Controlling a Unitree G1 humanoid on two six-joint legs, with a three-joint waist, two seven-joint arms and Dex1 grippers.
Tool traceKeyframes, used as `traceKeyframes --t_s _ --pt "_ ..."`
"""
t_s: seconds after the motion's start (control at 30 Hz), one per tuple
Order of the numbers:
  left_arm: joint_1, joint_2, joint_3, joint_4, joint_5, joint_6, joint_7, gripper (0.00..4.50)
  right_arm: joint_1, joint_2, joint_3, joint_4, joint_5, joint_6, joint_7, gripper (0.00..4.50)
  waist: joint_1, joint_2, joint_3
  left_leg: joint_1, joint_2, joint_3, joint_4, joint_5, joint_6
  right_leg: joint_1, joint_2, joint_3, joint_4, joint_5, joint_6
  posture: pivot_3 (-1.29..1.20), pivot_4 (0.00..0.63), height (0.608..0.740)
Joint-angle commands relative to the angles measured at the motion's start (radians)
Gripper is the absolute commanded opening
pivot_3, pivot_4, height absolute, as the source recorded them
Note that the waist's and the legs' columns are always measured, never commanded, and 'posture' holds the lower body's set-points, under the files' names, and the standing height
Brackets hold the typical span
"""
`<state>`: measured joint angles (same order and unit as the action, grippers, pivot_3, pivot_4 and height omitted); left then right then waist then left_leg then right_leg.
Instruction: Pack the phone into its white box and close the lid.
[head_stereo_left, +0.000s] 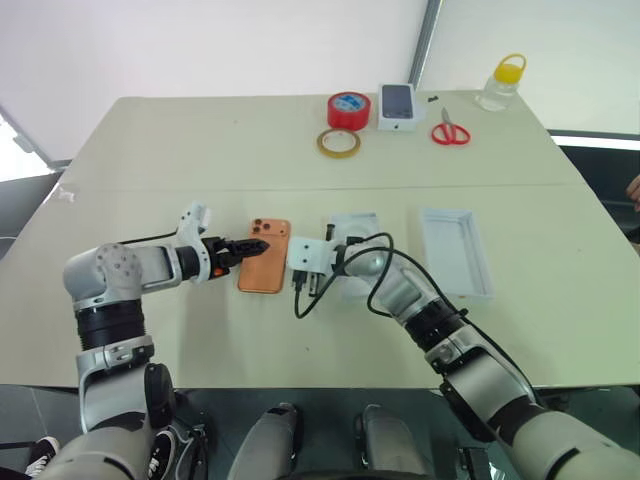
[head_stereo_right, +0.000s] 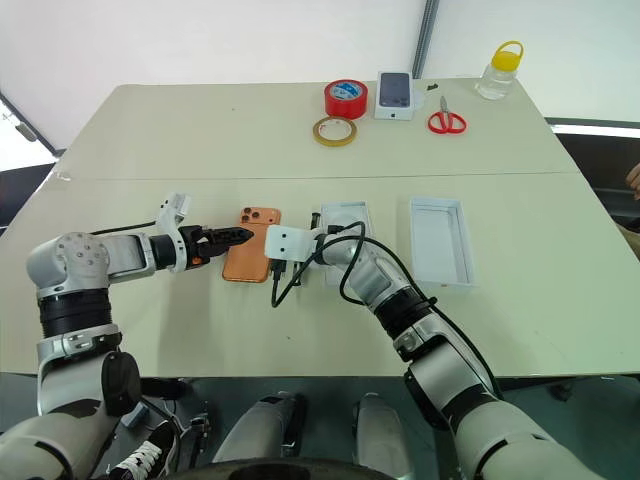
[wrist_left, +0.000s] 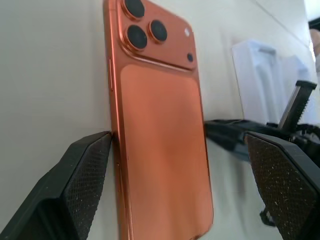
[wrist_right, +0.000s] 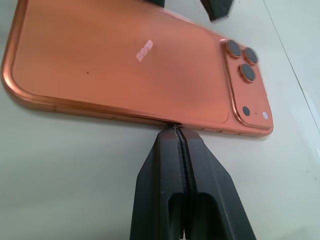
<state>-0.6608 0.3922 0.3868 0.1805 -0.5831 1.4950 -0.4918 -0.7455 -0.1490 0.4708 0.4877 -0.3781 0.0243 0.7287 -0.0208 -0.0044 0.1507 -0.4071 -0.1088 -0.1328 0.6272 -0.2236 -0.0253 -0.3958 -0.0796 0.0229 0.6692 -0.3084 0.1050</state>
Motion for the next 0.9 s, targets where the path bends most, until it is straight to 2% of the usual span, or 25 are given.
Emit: traceKeyframes --t_s 0.03,0.27,0.5,0.53,0.57,0.6,0.7,0.9 --pt "-0.026 0.014 -0.035 -0.034 -0.030 0.049 -0.009 4.40 -0.010 0.028 0.025 0.000 0.006 -0.027 0.001 0.03 -0.003 0.000 0.000 0.000 0.000 0.000 0.000 0.000 0.000 0.000 0.000 0.000 0.000 0.000 0.000 0.00 0.150 0.740" --pt "-0.021 0.064 -0.009 -0.013 -0.044 0.081 -0.027 4.40 -0.014 0.030 0.027 0.009 0.006 -0.037 -0.004 0.03 -0.025 0.000 0.000 0.000 0.001 0.000 -0.002 0.001 -0.001 0.001 0.001 0.001 0.001 0.000 0.000 0.00 0.150 0.740" --pt "-0.006 0.008 -0.003 0.006 -0.034 0.034 -0.007 4.40 -0.013 0.025 0.030 0.009 0.003 -0.042 -0.005 0.03 -0.023 0.000 0.000 0.000 0.001 0.000 -0.002 0.001 -0.002 -0.001 0.001 0.000 0.001 0.000 0.000 0.00 0.150 0.740" --pt "-0.006 0.004 0.008 0.016 -0.034 0.031 -0.005 4.01 -0.015 0.024 0.027 0.010 0.004 -0.040 -0.005 0.00 -0.023 0.000 0.000 0.000 0.001 0.000 -0.002 0.001 -0.002 0.000 0.001 0.000 0.001 0.000 0.000 0.00 0.150 0.740" --pt "-0.003 0.005 0.011 0.021 -0.034 0.024 -0.006 3.90 -0.015 0.022 0.027 0.009 0.004 -0.040 -0.004 0.00 -0.023 0.000 0.000 0.000 0.001 0.000 -0.002 0.001 -0.002 0.000 0.001 0.000 0.001 0.000 0.000 0.00 0.150 0.740" --pt "-0.001 0.007 0.011 0.023 -0.035 0.018 -0.008 3.59 -0.014 0.020 0.028 0.008 0.003 -0.041 -0.002 0.00 -0.024 0.000 0.000 0.000 0.001 0.000 -0.002 0.001 -0.002 0.000 0.001 0.000 0.001 0.000 0.000 0.00 0.150 0.740" --pt "0.008 0.007 0.021 0.025 -0.045 0.016 -0.015 2.11 -0.011 0.018 0.028 0.005 0.001 -0.042 -0.004 0.00 -0.024 0.000 0.000 0.000 0.001 0.000 -0.002 0.001 -0.002 0.000 0.001 0.000 0.001 0.000 0.000 0.00 0.150 0.740" --pt "0.035 0.022 0.055 0.050 -0.071 0.005 -0.039 2.11 -0.011 0.020 0.028 0.005 0.002 -0.039 -0.005 0.00 -0.025 0.000 0.000 0.000 0.001 0.000 -0.002 0.001 -0.002 0.000 0.001 0.001 0.001 0.000 0.000 0.00 0.150 0.740"
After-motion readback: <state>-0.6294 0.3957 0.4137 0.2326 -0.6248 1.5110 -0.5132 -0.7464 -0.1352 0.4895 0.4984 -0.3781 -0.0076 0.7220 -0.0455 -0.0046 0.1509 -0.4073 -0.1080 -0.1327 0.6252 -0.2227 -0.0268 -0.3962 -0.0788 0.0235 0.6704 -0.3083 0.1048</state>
